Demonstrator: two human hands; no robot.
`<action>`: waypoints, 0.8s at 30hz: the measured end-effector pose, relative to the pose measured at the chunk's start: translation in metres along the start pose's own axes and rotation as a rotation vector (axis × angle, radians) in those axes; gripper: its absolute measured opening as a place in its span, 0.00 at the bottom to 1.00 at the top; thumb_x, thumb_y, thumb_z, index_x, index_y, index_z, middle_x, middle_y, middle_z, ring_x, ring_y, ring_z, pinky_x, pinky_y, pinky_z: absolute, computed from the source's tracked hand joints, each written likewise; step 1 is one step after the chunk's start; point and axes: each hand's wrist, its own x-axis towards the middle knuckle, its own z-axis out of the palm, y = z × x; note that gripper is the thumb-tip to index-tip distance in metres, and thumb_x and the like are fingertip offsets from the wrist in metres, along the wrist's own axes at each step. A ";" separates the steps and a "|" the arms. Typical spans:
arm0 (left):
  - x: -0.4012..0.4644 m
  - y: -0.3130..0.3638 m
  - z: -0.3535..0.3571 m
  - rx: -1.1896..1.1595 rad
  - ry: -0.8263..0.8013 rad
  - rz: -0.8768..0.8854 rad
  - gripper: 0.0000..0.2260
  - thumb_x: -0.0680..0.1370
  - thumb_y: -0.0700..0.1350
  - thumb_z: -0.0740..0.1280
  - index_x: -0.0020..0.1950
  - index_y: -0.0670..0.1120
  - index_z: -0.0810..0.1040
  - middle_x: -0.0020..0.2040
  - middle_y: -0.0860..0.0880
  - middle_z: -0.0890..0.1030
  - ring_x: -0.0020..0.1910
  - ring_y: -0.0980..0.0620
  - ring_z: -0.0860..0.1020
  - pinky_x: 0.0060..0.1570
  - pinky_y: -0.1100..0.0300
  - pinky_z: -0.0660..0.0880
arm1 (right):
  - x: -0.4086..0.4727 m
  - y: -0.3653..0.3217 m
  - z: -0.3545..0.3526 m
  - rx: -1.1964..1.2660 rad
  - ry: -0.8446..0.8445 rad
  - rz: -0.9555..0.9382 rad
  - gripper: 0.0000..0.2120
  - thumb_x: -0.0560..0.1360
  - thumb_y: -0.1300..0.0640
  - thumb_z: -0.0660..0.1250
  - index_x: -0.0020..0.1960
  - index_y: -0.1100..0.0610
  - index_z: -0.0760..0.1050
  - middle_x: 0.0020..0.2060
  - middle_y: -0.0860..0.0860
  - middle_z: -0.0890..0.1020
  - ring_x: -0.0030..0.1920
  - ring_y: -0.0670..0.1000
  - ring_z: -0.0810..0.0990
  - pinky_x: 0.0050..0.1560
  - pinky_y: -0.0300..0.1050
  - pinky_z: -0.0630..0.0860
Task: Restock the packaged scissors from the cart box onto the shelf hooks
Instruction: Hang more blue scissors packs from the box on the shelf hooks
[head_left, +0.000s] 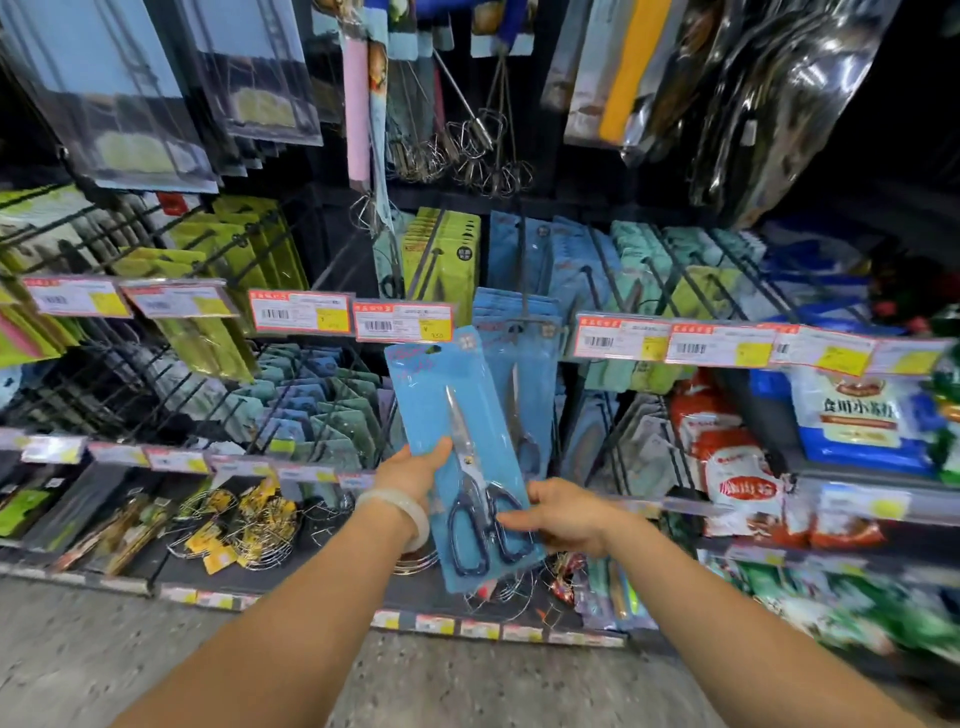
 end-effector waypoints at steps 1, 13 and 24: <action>0.002 0.000 0.002 0.029 0.002 0.001 0.17 0.77 0.43 0.68 0.64 0.41 0.74 0.60 0.40 0.80 0.58 0.39 0.78 0.61 0.40 0.73 | -0.003 0.004 0.000 0.020 0.008 -0.002 0.06 0.73 0.60 0.70 0.49 0.54 0.78 0.50 0.53 0.83 0.54 0.54 0.80 0.62 0.57 0.75; 0.010 0.003 0.013 0.122 0.015 0.055 0.11 0.74 0.43 0.70 0.55 0.42 0.75 0.60 0.38 0.78 0.59 0.39 0.78 0.59 0.46 0.75 | -0.020 0.035 0.004 0.172 0.101 0.002 0.05 0.74 0.60 0.69 0.49 0.56 0.76 0.35 0.50 0.86 0.34 0.47 0.84 0.37 0.38 0.80; 0.016 0.005 0.017 0.204 0.038 0.018 0.22 0.74 0.40 0.70 0.66 0.37 0.72 0.64 0.38 0.76 0.62 0.38 0.75 0.63 0.42 0.71 | -0.023 0.044 0.012 0.330 0.146 -0.074 0.10 0.73 0.67 0.68 0.52 0.56 0.77 0.39 0.49 0.86 0.37 0.50 0.85 0.42 0.42 0.82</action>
